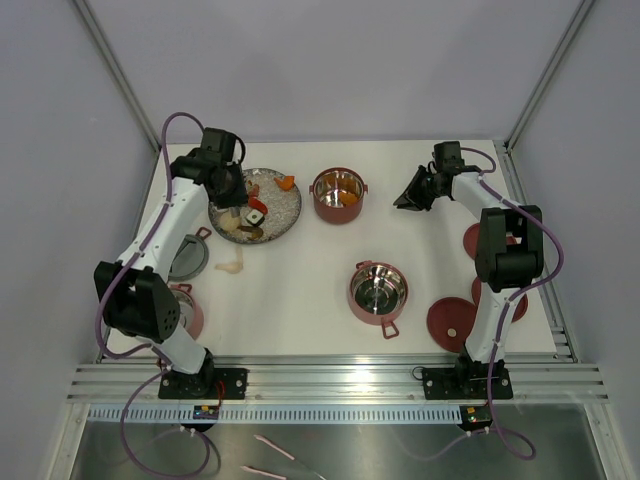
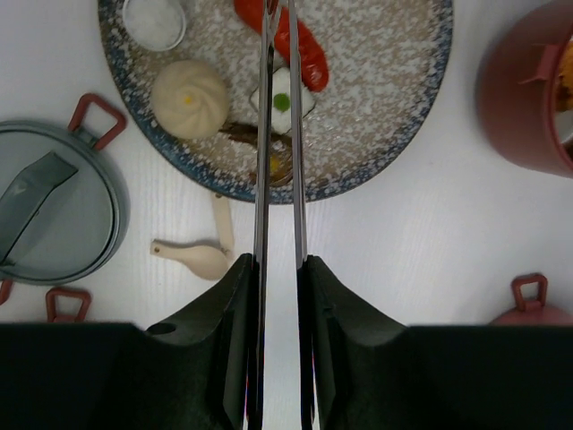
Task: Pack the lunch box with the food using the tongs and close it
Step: Pick up the fake food from the plate.
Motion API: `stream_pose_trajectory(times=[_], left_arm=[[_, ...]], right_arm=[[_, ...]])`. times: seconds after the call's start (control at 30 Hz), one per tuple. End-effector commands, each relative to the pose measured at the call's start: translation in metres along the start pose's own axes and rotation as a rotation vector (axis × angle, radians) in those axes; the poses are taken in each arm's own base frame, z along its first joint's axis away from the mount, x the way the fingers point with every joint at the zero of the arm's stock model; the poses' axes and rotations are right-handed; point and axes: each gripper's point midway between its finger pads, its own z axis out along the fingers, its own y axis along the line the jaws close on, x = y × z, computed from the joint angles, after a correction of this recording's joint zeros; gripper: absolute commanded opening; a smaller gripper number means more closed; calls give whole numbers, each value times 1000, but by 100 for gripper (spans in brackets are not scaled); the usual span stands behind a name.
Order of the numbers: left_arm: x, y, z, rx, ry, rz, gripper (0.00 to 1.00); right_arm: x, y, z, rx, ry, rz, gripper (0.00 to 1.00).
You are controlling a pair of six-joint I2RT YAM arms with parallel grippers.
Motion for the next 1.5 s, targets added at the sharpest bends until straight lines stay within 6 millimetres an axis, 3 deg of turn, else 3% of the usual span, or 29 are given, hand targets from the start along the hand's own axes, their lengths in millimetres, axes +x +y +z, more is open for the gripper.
stream_pose_trajectory(times=[0.0, 0.13, 0.5, 1.0, 1.47], left_arm=[[-30, -38, -5, 149, -86, 43, 30], [-34, -74, -5, 267, -117, 130, 33], [-55, -90, 27, 258, -127, 240, 40], [-47, -77, 62, 166, -76, 285, 42], [-33, -64, 76, 60, -57, 327, 42]], right_arm=[[-2, 15, -15, -36, -16, -35, 23], [-3, 16, -16, -38, -17, -34, 27], [1, 15, -19, -35, -15, -33, 31], [-1, 18, -21, -42, -20, -29, 33], [0, 18, -17, -44, -11, -20, 34]])
